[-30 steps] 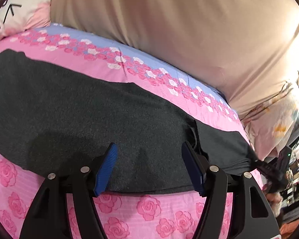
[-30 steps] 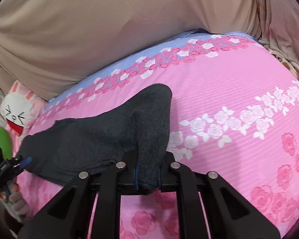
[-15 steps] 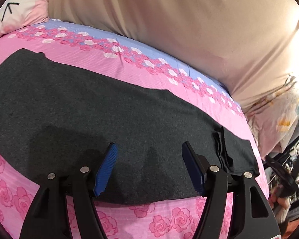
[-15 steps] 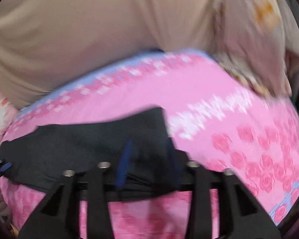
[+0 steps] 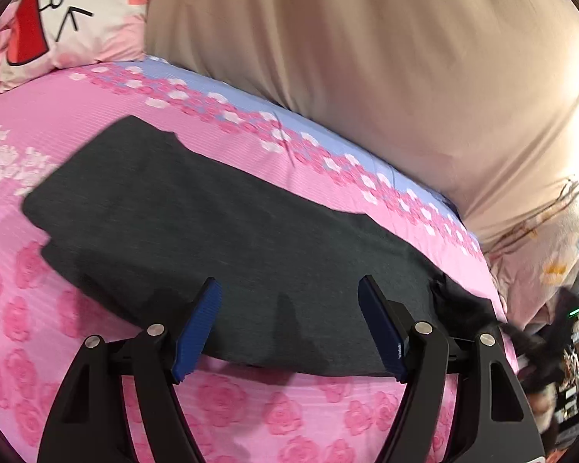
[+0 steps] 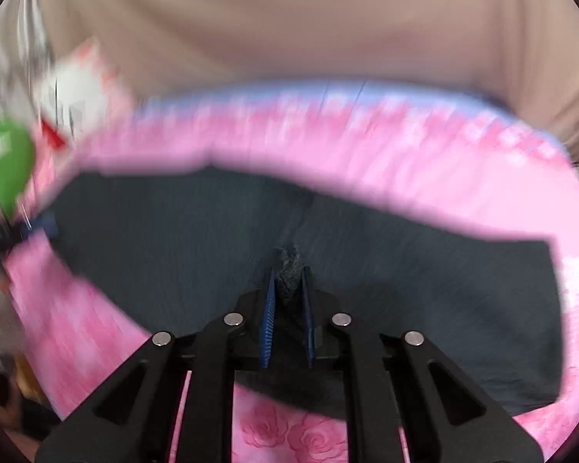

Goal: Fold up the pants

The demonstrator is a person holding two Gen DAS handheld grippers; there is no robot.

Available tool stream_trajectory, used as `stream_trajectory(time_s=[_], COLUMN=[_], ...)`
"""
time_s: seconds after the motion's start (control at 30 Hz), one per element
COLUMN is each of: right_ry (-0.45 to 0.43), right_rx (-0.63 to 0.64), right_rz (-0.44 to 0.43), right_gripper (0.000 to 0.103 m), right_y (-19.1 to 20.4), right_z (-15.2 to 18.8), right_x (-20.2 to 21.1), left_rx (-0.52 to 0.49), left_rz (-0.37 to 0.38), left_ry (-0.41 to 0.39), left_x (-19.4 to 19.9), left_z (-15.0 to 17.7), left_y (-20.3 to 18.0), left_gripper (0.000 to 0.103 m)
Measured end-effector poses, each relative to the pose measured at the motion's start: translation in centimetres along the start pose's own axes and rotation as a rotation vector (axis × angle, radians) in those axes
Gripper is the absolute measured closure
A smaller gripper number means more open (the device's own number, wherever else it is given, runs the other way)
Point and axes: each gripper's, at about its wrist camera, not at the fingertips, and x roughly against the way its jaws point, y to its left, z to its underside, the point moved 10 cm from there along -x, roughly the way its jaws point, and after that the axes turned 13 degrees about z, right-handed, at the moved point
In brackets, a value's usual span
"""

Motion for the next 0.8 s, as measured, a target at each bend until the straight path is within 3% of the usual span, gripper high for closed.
stream_trajectory(time_s=[0.07,0.13,0.23,0.3,0.37,0.43,0.5,0.63,0.8], right_ry=[-0.079,-0.050,0.162,0.246,0.205,0.180,0.121,0.108,0.141], right_rx=[-0.029,-0.013,0.112,0.150,0.107,0.045,0.003,-0.026,-0.103], right_rz=[-0.027,-0.061,-0.094,-0.067,-0.078,-0.104,-0.086,-0.018,0.024], right_gripper=[0.091,0.091,0.090,0.087,0.078,0.049,0.038,0.038,0.038], right_y=[0.0,1.3,5.2,6.3,6.3,5.8,4.9,2.1,-1.0], right_z=[-2.4,-2.3,3.9,6.9,6.8,5.8,4.4,4.7,6.7], right_x=[2.3,1.6,-4.4,-7.2,-6.4,-5.2,-4.0,-3.1,-3.9], left_rx=[0.013,0.042,0.094,0.139,0.194,0.248,0.307,0.392,0.520], left_rz=[-0.002,0.003,0.025,0.057,0.058,0.028,0.033,-0.101,-0.061], left_ry=[-0.015,-0.021,-0.037,-0.050,-0.080,-0.133,-0.154,-0.230,-0.191], left_x=[0.4,0.3,0.6,1.3,2.7,4.6,5.7,7.0,4.2], left_z=[-0.3,-0.5,-0.5,-0.6,-0.9,-1.4,-1.7,-1.9,-1.1], left_y=[0.7,1.6,2.4,2.8,4.0,5.9,7.6,11.0,12.7], left_gripper=[0.031,0.031,0.031,0.030,0.027,0.027,0.025,0.024,0.019])
